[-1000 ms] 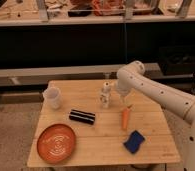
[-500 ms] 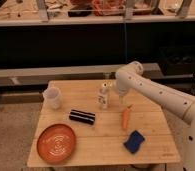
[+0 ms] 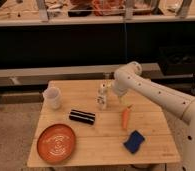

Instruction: Knock the bottle over

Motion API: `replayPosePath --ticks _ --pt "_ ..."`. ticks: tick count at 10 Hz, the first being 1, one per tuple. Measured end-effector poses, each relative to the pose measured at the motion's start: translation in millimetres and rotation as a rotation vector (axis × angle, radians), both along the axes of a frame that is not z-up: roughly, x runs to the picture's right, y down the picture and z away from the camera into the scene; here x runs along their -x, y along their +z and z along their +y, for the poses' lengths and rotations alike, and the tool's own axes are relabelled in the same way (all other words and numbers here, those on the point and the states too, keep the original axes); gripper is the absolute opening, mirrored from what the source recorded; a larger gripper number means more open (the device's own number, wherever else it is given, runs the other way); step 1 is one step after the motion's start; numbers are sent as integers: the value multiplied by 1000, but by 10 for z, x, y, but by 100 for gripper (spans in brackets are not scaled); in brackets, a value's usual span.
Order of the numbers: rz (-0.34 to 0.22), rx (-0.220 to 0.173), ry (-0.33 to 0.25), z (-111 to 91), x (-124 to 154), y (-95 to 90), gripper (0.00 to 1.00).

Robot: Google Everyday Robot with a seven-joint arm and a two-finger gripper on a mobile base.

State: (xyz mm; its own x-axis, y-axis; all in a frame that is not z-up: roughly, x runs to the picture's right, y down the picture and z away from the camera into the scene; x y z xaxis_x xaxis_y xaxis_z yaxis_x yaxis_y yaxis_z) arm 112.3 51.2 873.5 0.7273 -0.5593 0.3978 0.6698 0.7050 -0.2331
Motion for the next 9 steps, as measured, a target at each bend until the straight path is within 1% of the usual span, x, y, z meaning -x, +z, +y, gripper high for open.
replayPosePath --ticks 3,9 --pt "-11 0 -5 -2 33 8 80" --pt "-44 0 -23 -19 191 14 80"
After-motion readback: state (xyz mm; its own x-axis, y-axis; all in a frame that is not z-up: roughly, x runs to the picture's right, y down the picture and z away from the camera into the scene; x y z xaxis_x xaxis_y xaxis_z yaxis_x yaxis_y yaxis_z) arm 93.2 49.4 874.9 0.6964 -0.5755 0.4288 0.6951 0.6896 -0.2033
